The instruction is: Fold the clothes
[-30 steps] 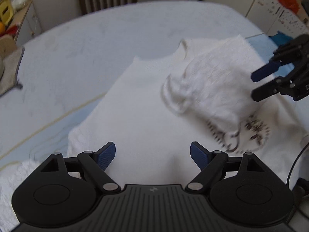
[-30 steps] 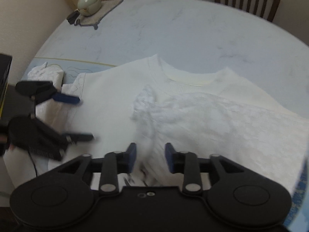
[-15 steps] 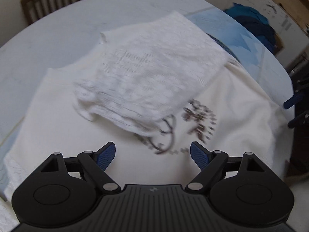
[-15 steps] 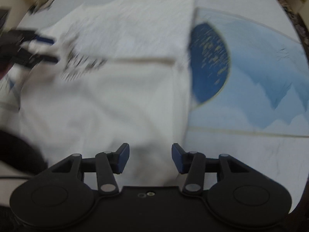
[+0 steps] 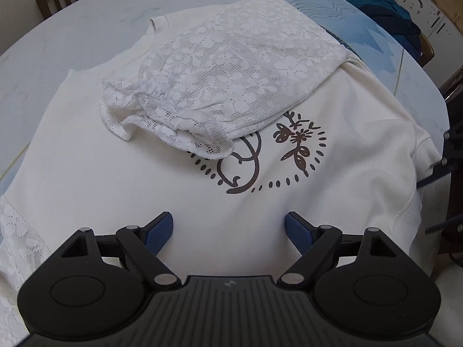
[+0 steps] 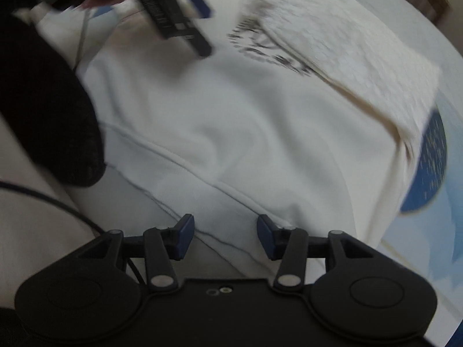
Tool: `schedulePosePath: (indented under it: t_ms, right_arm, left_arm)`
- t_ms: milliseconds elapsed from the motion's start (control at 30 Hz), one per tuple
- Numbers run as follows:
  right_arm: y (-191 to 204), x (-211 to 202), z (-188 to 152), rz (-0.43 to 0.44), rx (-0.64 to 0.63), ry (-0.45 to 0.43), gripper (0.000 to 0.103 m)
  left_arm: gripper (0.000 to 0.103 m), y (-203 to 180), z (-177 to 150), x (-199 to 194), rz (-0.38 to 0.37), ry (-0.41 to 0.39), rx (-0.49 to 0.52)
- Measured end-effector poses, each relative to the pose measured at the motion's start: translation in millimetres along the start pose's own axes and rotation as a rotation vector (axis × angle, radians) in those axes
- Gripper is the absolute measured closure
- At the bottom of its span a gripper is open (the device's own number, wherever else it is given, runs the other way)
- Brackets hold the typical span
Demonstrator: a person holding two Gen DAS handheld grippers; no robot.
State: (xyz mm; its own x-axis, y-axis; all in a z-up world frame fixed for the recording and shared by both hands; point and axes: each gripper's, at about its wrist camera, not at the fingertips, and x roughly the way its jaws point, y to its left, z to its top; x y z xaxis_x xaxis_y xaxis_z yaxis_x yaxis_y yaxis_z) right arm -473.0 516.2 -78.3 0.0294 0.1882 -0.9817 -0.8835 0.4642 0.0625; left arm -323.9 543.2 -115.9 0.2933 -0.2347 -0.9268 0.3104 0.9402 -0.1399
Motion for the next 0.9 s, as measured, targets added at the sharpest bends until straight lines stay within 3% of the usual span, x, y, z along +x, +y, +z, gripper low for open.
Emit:
schedulePosePath:
  t_ms: [133, 200, 367, 433, 567, 700, 900]
  right_arm:
    - [21, 15, 9, -0.032, -0.200, 0.040, 0.000]
    - [23, 23, 14, -0.039, -0.234, 0.062, 0.000]
    - [4, 26, 22, -0.004, -0.156, 0.071, 0.000]
    - [-2, 24, 21, 0.048, -0.118, 0.082, 0.000]
    - [11, 27, 8, 0.092, -0.128, 0.110, 0.000]
    - [-8, 6, 16, 0.154, 0.004, 0.055, 0.000]
    - [-52, -8, 31, 0.011, 0.067, -0.025, 0.000]
  left_arm:
    - [0.018, -1, 0, 1, 0.007, -0.001, 0.003]
    - [0.018, -1, 0, 1, 0.006, -0.002, 0.002]
    - [0.018, -1, -1, 1, 0.006, -0.005, 0.008]
    - [0.018, -1, -2, 1, 0.010, -0.007, 0.017]
    - [0.018, -4, -5, -1, 0.031, 0.009, 0.030]
    - [0.018, -18, -24, -9, 0.013, 0.035, 0.071]
    - [0.018, -35, -64, -20, 0.015, 0.069, 0.057]
